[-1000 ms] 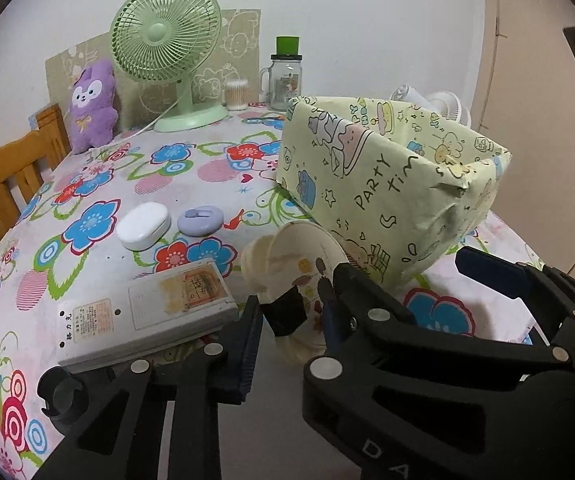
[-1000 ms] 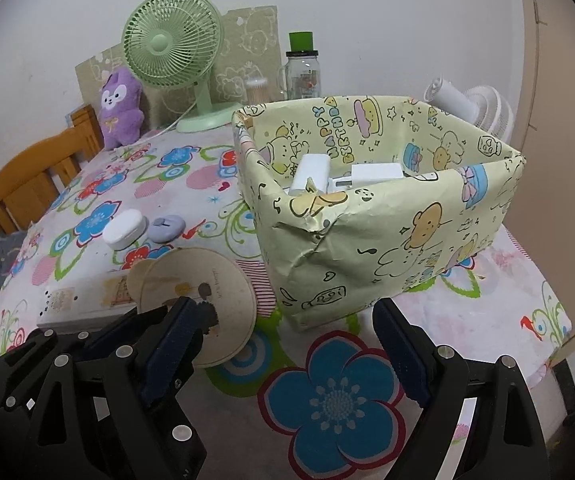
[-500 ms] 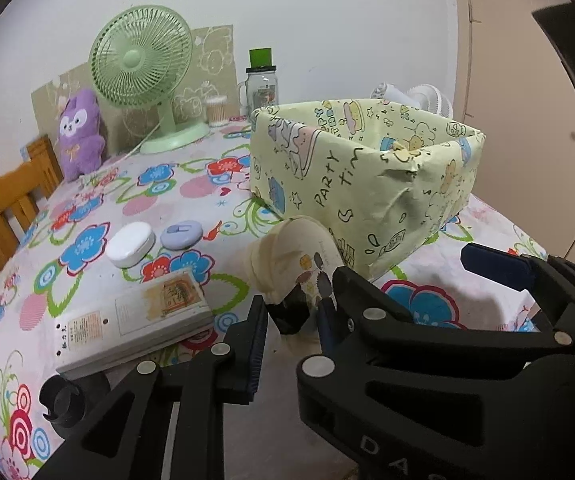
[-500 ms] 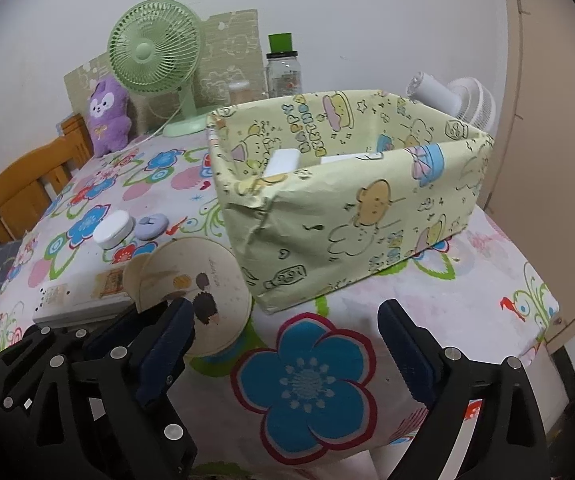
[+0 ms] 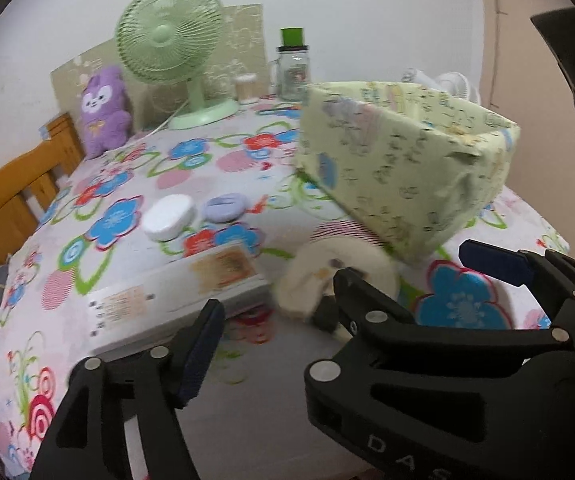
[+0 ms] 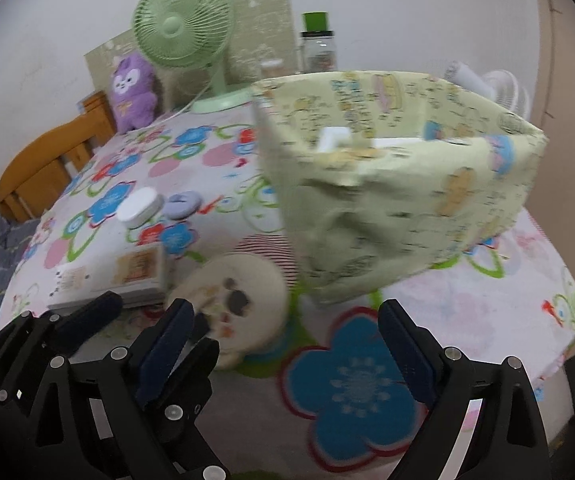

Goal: Organize rigid objects
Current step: 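Bring the right gripper to the round cream compact, then grasp the cream compact with the right gripper while the left grasps the white power bank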

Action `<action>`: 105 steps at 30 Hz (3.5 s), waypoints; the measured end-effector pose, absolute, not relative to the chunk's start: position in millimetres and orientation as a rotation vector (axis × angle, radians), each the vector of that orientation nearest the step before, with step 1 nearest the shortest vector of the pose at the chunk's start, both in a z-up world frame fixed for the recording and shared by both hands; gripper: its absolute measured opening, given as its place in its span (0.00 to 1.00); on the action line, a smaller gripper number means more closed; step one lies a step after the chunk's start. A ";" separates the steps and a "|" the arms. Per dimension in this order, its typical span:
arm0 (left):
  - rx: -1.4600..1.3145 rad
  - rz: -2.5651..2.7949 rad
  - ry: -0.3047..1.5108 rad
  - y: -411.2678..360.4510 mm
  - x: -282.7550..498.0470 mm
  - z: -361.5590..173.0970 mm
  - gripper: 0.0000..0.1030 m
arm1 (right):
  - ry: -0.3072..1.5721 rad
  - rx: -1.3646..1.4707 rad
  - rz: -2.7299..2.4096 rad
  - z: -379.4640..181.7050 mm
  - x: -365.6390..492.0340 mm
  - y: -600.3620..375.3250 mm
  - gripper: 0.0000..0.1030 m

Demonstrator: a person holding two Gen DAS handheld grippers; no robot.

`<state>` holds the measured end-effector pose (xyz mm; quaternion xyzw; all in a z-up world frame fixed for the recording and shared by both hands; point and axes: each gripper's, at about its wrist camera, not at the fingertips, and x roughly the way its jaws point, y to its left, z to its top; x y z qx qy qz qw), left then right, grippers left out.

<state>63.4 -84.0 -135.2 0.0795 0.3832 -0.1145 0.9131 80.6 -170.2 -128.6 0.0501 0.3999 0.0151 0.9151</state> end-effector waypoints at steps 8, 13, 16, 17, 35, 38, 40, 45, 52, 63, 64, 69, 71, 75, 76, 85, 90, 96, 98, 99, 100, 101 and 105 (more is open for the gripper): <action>0.169 -0.197 0.836 -58.0 69.5 -144.7 0.83 | 0.890 0.080 0.055 -140.4 95.2 -143.2 0.93; 0.175 -0.177 0.863 -47.0 78.9 -151.4 0.87 | 0.912 0.062 0.028 -146.9 104.4 -132.4 0.94; 0.164 -0.169 0.872 -40.0 85.1 -153.8 0.93 | 0.910 0.045 -0.002 -148.7 109.1 -126.9 0.96; 0.164 -0.167 0.873 -38.5 86.7 -154.1 0.95 | 0.908 0.048 -0.012 -149.1 110.3 -126.0 0.97; 0.233 -0.212 0.857 -19.5 104.1 -154.1 1.00 | 0.884 0.059 -0.107 -144.5 115.4 -105.6 0.83; 0.252 -0.212 0.862 -10.9 106.2 -152.4 1.00 | 0.889 0.046 -0.083 -141.9 117.7 -96.6 0.83; 0.230 -0.221 0.871 -3.3 107.2 -149.0 1.00 | 0.893 0.039 -0.069 -139.8 119.5 -92.0 0.83; 0.140 -0.223 0.905 13.2 116.8 -140.9 1.00 | 0.897 0.032 -0.046 -130.5 126.5 -85.5 0.82; 0.093 -0.223 0.942 17.5 124.0 -139.9 1.00 | 0.922 0.011 0.000 -121.3 135.1 -83.9 0.82; 0.087 -0.235 0.974 18.3 107.9 -140.5 1.00 | 0.962 0.002 0.101 -121.2 122.7 -86.8 0.82; 0.086 -0.234 0.972 17.3 105.5 -139.4 1.00 | 0.958 -0.004 0.105 -119.9 120.5 -86.6 0.82; 0.071 -0.178 0.962 12.0 111.2 -133.1 1.00 | 0.935 -0.009 0.088 -110.5 119.6 -92.6 0.83; 0.055 -0.140 0.952 11.9 116.8 -129.0 1.00 | 0.916 -0.010 0.077 -103.8 123.0 -94.3 0.83; 0.022 -0.057 0.955 13.8 129.7 -125.3 1.00 | 0.880 -0.033 0.046 -93.2 134.2 -95.3 0.83; 0.009 -0.041 0.962 14.9 133.3 -125.6 1.00 | 0.873 -0.035 0.045 -91.3 137.5 -95.7 0.83; -0.026 0.069 1.050 11.9 157.2 -140.5 0.92 | 0.871 -0.069 0.085 -93.7 164.8 -86.1 0.83; -0.032 0.107 1.049 9.6 161.6 -144.9 0.74 | 0.892 -0.060 0.049 -99.3 171.7 -88.9 0.83; 0.037 0.011 1.010 3.8 159.6 -142.5 0.49 | 0.926 -0.046 0.043 -108.3 174.2 -89.2 0.83; 0.029 -0.018 1.013 3.2 159.1 -141.7 0.47 | 0.935 -0.034 0.044 -110.5 174.8 -88.9 0.83; 0.027 -0.026 1.016 2.6 158.7 -141.9 0.46 | 0.936 -0.033 0.042 -110.9 175.1 -88.5 0.83; 0.028 -0.031 1.018 2.0 158.2 -141.9 0.46 | 0.935 -0.035 0.037 -111.2 174.8 -88.2 0.83; 0.025 -0.039 1.018 1.7 157.5 -141.5 0.45 | 0.934 -0.035 0.035 -111.3 174.3 -88.1 0.83; 0.013 -0.067 1.001 0.0 152.3 -136.3 0.45 | 0.924 -0.031 0.031 -108.1 169.8 -87.8 0.83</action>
